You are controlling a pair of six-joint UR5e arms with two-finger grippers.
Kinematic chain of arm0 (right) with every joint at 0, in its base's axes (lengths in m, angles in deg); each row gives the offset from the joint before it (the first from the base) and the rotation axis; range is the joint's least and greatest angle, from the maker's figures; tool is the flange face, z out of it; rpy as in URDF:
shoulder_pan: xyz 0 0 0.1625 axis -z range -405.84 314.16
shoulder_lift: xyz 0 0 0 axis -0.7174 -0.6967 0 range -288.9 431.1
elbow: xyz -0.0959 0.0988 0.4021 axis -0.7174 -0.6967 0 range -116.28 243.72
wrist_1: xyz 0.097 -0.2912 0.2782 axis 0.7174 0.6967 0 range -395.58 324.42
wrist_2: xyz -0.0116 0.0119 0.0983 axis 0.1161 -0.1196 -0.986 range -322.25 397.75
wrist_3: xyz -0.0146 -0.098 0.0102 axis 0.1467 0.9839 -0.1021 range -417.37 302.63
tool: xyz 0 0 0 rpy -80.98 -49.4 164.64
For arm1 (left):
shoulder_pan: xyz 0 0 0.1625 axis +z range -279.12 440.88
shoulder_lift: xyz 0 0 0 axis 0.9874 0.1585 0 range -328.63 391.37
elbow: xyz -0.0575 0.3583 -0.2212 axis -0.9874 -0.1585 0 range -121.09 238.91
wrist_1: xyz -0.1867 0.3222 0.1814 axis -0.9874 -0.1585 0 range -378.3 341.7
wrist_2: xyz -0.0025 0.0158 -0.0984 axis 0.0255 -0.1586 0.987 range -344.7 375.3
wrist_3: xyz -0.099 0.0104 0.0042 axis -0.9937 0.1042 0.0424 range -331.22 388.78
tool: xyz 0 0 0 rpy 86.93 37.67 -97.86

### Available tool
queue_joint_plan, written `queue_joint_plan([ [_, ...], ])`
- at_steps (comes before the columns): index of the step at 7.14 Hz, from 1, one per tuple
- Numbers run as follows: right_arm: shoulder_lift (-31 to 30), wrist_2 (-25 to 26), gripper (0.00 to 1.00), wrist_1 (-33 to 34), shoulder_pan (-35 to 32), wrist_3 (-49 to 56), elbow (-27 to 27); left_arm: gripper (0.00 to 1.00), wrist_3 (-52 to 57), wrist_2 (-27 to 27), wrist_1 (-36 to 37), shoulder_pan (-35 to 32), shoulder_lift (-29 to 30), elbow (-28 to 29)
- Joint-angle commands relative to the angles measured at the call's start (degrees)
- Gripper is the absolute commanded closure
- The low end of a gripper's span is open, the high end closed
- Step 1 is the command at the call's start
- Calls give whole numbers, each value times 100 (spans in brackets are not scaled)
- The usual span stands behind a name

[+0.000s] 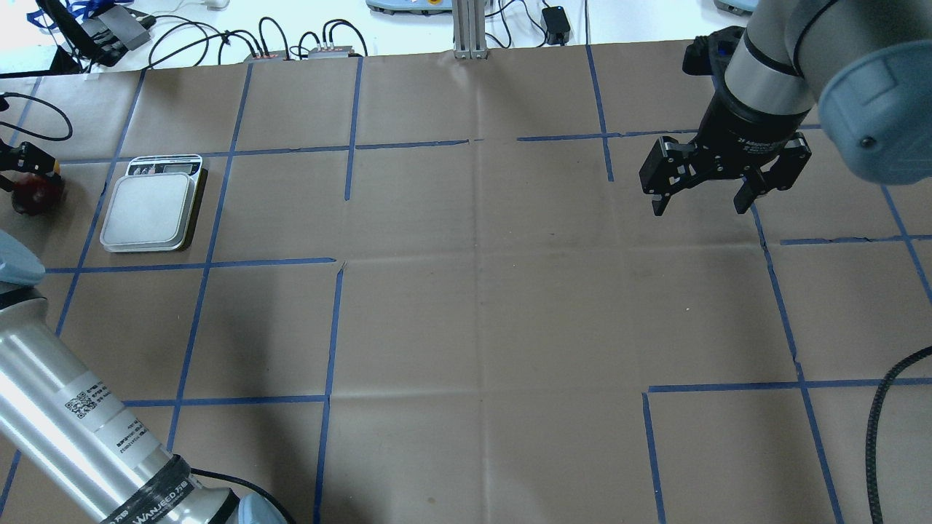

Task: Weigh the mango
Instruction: 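Close the left gripper on the mango and lift it, then carry the mango with the left gripper over the white scale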

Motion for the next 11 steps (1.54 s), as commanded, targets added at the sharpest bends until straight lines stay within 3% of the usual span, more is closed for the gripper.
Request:
queue_joint_plan([
  [1, 0, 0, 0, 0, 0, 0, 0, 62, 17, -9, -29, -6, -93, 6],
  [3, 0, 0, 0, 0, 0, 0, 0, 62, 26, 104, -361, -14, -836, -386],
  [5, 0, 0, 0, 0, 0, 0, 0, 62, -227, 132, -267, -41, -2143, -2120],
  [6, 0, 0, 0, 0, 0, 0, 0, 62, -664, 132, -214, -380, -2646, -2773],
  [8, 0, 0, 0, 0, 0, 0, 0, 62, -1754, 132, 14, -1373, -2774, -3079],
  [11, 0, 0, 0, 0, 0, 0, 0, 62, -1715, 106, 339, -1412, -2151, -3026],
])
